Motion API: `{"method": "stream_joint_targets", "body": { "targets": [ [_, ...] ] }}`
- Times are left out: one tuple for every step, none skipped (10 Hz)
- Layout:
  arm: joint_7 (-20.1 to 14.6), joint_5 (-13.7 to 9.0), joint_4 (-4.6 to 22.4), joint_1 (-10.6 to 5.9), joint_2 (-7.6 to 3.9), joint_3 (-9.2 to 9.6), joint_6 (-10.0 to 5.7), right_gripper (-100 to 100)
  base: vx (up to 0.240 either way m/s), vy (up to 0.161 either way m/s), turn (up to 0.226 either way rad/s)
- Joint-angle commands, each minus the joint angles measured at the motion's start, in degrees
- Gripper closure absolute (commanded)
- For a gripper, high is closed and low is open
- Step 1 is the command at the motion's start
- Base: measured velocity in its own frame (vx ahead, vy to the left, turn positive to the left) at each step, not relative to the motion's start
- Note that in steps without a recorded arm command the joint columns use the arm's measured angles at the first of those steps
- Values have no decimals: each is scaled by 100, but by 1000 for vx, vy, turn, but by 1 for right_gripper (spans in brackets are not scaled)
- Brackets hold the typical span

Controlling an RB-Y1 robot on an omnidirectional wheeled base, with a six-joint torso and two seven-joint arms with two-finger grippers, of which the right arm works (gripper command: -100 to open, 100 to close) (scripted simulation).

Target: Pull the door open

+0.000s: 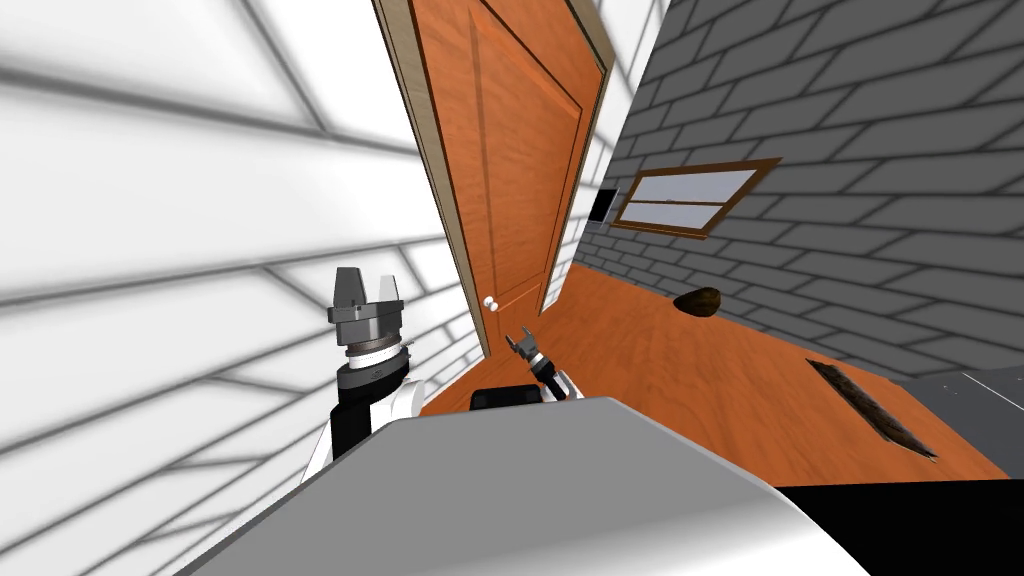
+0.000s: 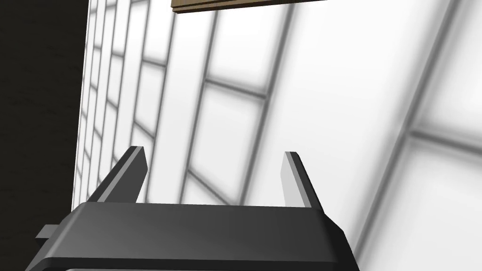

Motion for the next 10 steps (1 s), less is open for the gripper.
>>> {"method": "stream_joint_targets", "body": {
  "targets": [
    [166, 102, 193, -59, 50, 47, -40, -100, 95, 22, -103],
    [254, 157, 309, -91, 72, 70, -75, -100, 106, 23, -96],
    [334, 207, 413, -121, 95, 90, -107, -100, 104, 18, -77],
    [414, 256, 517, -150, 118, 110, -138, -100, 104, 31, -84],
    [574, 355, 726, -208, 164, 150, -201, -100, 142, 29, -167],
    [649, 402, 824, -236, 188, 169, -231, -100, 152, 27, -112],
    [776, 481, 991, -283, 233, 201, -281, -100, 160, 38, -120],
    [840, 521, 1074, -306, 256, 217, -306, -100, 132, 34, -107],
    [963, 597, 1235, -351, 301, 248, -355, -100, 133, 30, -115],
    [1007, 625, 1292, -367, 321, 259, -373, -100, 120, 26, -78]
  ]
}}
